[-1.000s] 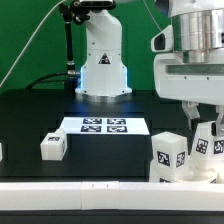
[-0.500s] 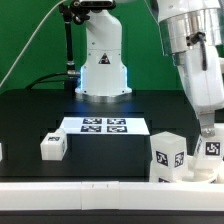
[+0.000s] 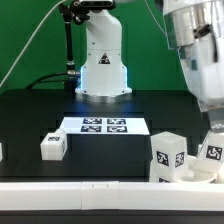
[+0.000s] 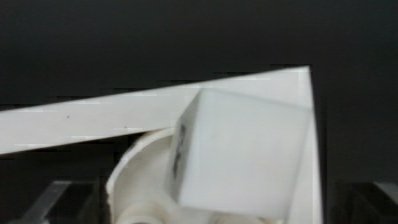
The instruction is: Assemble stool
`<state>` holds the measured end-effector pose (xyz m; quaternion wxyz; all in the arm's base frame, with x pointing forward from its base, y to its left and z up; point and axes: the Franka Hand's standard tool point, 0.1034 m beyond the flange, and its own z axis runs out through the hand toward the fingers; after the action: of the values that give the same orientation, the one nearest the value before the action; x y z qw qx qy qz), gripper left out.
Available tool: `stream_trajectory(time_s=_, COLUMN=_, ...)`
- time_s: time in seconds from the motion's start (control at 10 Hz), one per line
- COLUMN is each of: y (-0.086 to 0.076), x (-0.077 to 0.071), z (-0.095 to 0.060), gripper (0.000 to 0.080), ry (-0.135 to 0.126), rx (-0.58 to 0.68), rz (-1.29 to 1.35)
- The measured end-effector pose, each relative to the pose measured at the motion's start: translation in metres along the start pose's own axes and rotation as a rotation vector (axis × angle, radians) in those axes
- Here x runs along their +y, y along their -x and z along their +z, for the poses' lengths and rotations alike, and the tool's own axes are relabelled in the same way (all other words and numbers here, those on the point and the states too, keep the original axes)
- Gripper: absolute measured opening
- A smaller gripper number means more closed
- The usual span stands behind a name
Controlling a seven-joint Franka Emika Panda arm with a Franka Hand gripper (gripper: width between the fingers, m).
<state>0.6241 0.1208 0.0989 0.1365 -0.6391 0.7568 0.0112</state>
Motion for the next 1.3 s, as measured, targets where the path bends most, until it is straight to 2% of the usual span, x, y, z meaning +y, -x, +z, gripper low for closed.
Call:
stream_trajectory(time_s=0.2, y=0.0101, x=-0.0035, z=-0.0099, gripper=0.0647, ry=-0.015, rx=-0.01, rz=-0.082)
stream_trajectory(time_s=0.4, y=0.0081, x=-0.0023, z=-0.0074, gripper=0.0647, ry=-0.012, rx=-0.007, rz=-0.252)
stream_trajectory(time_s=0.5, y=0.0089, x=0.0001, z=-0.0065, gripper=0.0649, ry=0.003, rx=0.001, rz=-0.388)
stream_trajectory(time_s=0.6, y=0.0101, x=0.0033, z=-0.0054, gripper=0.0649, ry=0.029, rx=0.015, rz=-0.568)
stream_trajectory(time_s=1.0, y=0.0135, x=0.0028, z=-0.0056, gripper=0.0649, ry=0.032, rx=0.009, rz=-1.08)
stream_trajectory(time_s=1.3, y=0.0107, x=0.0019, z=-0.0058, gripper=0.0649, ry=0.039, rx=0.015, rz=-1.23)
